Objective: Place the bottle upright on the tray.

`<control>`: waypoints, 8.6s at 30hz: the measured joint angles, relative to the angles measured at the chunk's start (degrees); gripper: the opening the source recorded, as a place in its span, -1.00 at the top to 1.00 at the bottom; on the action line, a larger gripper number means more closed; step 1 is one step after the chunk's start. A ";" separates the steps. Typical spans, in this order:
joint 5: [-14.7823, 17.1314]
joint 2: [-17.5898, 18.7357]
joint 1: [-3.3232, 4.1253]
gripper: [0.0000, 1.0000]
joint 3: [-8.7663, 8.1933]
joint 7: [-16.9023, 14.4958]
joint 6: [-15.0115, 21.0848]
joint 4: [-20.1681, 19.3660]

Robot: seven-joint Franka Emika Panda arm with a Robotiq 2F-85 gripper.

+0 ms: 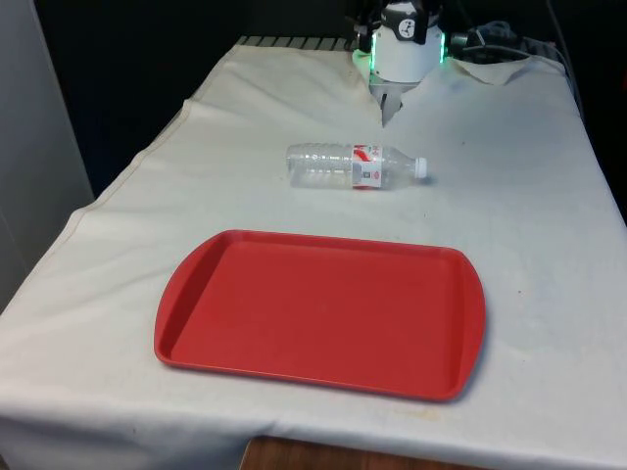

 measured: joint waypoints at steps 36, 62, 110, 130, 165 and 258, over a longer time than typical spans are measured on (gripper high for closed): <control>-6.19 2.41 0.00 -1.00 0.17 -7.62 0.46 -0.69; -12.03 3.90 0.00 -1.00 0.34 -11.40 0.80 -0.80; -25.55 6.76 0.06 -1.00 1.72 -14.21 0.92 -0.97; -30.94 8.31 0.11 -1.00 3.27 -13.69 0.86 -0.86; -43.66 16.04 0.17 -1.00 7.39 -7.10 0.92 0.34; -59.82 33.06 0.92 -1.00 13.92 13.24 -14.73 6.99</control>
